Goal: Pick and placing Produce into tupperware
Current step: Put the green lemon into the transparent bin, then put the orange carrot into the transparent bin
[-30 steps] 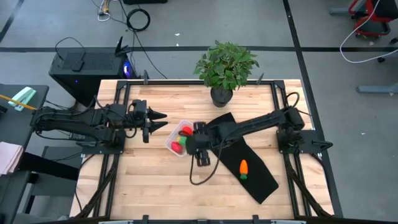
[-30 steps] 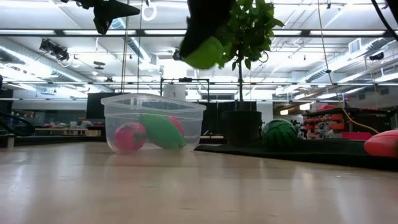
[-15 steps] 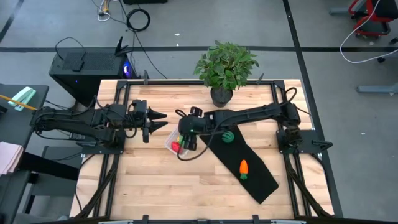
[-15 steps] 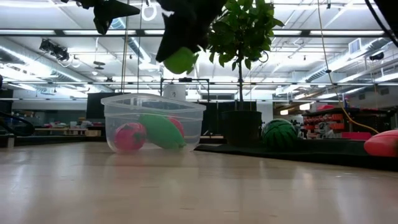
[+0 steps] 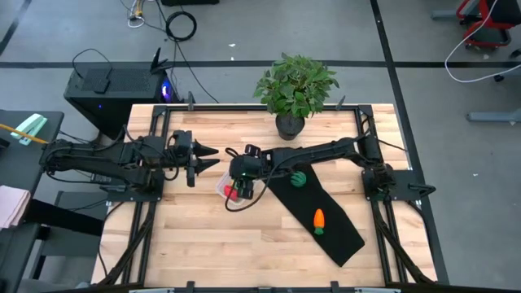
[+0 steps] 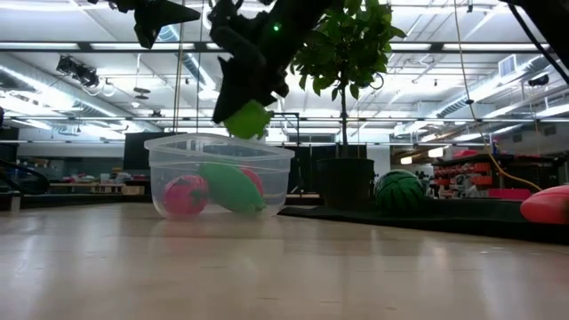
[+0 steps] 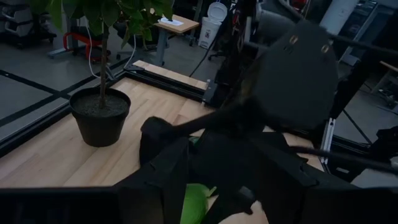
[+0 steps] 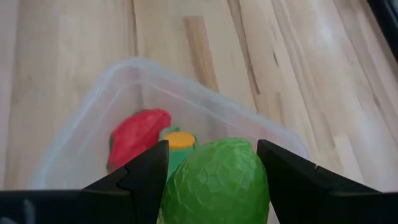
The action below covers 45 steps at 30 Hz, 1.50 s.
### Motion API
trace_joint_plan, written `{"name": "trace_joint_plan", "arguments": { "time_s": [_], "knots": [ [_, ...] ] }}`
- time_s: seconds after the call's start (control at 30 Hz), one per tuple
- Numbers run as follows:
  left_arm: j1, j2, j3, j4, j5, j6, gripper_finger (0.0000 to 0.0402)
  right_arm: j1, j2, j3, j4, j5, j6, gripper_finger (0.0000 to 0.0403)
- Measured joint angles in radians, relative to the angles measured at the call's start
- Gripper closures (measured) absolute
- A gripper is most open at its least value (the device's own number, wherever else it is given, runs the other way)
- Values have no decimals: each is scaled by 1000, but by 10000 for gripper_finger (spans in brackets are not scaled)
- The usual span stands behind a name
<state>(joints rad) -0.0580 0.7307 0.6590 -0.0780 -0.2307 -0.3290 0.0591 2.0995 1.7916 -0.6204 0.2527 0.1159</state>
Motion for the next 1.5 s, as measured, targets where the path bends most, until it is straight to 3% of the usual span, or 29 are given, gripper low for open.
{"name": "trace_joint_plan", "arguments": {
  "time_s": [0.63,0.97,1.2,1.37,1.5],
  "knots": [
    [0,0,0,6,0,0,227,-11,22,1,4,-11,54,131],
    [0,0,0,6,0,1,224,36,-109,33,-172,14,75,139],
    [0,0,0,6,0,3,228,134,-232,-15,-528,59,279,143],
    [0,0,0,7,0,3,224,230,-354,-174,-554,127,533,151],
    [0,0,0,12,0,1,228,302,-456,-348,-530,173,833,158]
  ]
}}
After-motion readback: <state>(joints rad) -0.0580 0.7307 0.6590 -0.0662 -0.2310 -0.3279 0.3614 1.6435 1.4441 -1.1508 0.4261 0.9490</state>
